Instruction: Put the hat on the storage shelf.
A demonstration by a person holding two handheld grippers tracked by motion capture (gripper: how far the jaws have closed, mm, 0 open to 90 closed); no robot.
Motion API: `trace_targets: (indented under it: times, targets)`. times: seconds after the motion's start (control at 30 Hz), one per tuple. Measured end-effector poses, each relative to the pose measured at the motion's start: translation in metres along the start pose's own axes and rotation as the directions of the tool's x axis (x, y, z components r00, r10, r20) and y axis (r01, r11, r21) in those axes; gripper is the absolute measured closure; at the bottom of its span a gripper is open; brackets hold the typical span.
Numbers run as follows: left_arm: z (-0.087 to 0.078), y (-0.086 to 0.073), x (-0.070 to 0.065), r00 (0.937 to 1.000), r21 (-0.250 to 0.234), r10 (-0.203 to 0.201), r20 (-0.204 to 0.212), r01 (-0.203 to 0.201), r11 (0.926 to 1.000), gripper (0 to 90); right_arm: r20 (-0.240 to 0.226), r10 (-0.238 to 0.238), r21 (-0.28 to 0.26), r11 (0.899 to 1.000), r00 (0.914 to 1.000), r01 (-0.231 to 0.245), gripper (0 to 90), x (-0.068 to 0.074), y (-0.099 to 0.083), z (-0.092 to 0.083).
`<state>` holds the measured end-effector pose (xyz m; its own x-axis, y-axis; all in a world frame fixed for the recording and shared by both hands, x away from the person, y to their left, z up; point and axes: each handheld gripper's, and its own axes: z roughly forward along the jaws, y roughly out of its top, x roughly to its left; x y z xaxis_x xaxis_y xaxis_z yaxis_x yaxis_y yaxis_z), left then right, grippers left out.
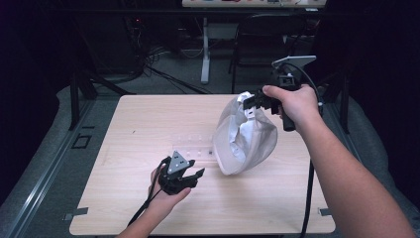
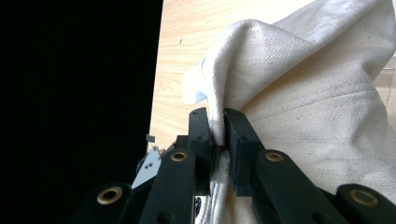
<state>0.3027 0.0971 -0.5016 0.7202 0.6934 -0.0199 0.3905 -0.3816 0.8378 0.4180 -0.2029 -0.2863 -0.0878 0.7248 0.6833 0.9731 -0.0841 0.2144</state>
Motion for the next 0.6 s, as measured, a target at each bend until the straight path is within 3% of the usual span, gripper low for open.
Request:
trace_targets:
  times: [0.33, 0.4, 0.5, 0.6]
  targets:
    - [0.010, 0.020, -0.025, 0.9960, -0.026, 0.077, 0.045, -0.076, 0.9968, 54.5, -0.019, 0.002, -0.017, 1.000, 0.9998, -0.002, 82.2, 0.005, 0.006, 0.004]
    - [0.014, 0.025, -0.035, 0.9912, -0.037, 0.115, 0.065, -0.113, 0.9929, 53.0, -0.017, 0.001, -0.021, 1.000, 0.9999, -0.001, 82.2, 0.006, 0.007, 0.007]
    - [0.016, 0.028, -0.041, 0.9877, -0.047, 0.137, 0.076, -0.134, 0.9899, 50.4, -0.020, 0.001, -0.023, 1.000, 0.9998, -0.002, 82.2, 0.008, 0.009, 0.009]
    - [0.022, 0.033, -0.050, 0.9830, -0.047, 0.173, 0.061, -0.170, 0.9842, 46.6, -0.020, -0.006, -0.016, 1.000, 0.9998, 0.006, 82.2, 0.011, 0.012, 0.013]
